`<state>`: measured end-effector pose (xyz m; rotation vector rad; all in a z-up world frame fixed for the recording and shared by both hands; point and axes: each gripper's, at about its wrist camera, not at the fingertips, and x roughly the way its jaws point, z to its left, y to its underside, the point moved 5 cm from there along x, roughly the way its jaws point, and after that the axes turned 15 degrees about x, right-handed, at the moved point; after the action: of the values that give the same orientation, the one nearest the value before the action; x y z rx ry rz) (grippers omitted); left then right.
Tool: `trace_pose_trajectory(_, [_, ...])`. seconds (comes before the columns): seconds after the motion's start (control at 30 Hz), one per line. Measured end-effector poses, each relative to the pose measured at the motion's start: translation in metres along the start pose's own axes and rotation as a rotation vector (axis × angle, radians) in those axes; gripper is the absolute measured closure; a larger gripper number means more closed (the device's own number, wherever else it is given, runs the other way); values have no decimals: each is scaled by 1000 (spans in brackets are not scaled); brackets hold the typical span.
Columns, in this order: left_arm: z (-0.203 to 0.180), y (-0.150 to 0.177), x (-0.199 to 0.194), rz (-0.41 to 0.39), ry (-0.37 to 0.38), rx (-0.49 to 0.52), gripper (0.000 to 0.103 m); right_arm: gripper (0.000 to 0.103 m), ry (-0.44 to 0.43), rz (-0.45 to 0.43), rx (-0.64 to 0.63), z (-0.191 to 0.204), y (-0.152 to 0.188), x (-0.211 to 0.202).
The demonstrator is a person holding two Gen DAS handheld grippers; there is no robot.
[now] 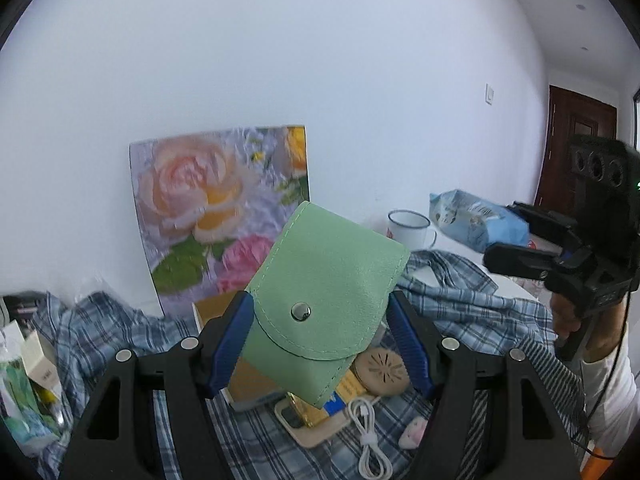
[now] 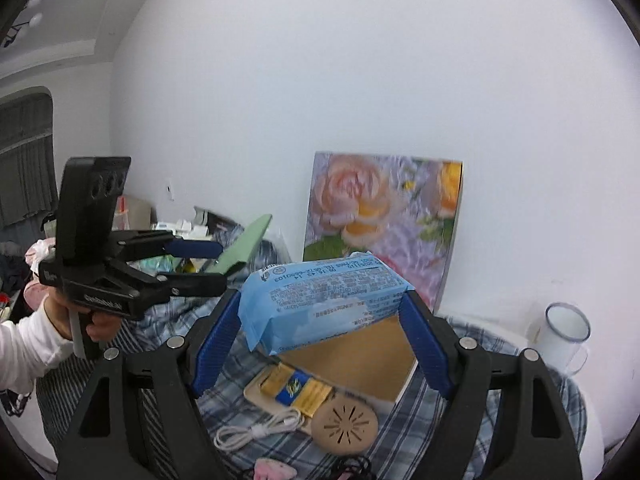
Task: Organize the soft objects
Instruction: 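Lift the green pouch with the left tool while the right tool lifts the wipe pack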
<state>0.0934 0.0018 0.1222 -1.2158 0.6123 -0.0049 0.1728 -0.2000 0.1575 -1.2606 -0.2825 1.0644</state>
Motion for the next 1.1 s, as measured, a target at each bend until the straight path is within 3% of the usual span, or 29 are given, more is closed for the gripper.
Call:
trace_pose_trajectory(0.43, [16, -41, 6, -88, -41, -11, 32, 24, 23, -158, -41, 7, -78, -13])
trace_pose_trajectory(0.7, [21, -65, 21, -94, -78, 35, 32, 24, 22, -240, -42, 1, -116, -6])
trace_pose_trajectory(0.8, [27, -72, 28, -103, -113, 34, 32, 24, 33, -251, -54, -1, -121, 0])
trace_pose_trajectory(0.9, [36, -75, 43, -99, -80, -25, 32, 24, 47, -246, -51, -9, -118, 9])
trace_pose_trajectory(1.1, [42, -56, 69, -65, -109, -35, 32, 24, 43, -177, -3, -36, -96, 45])
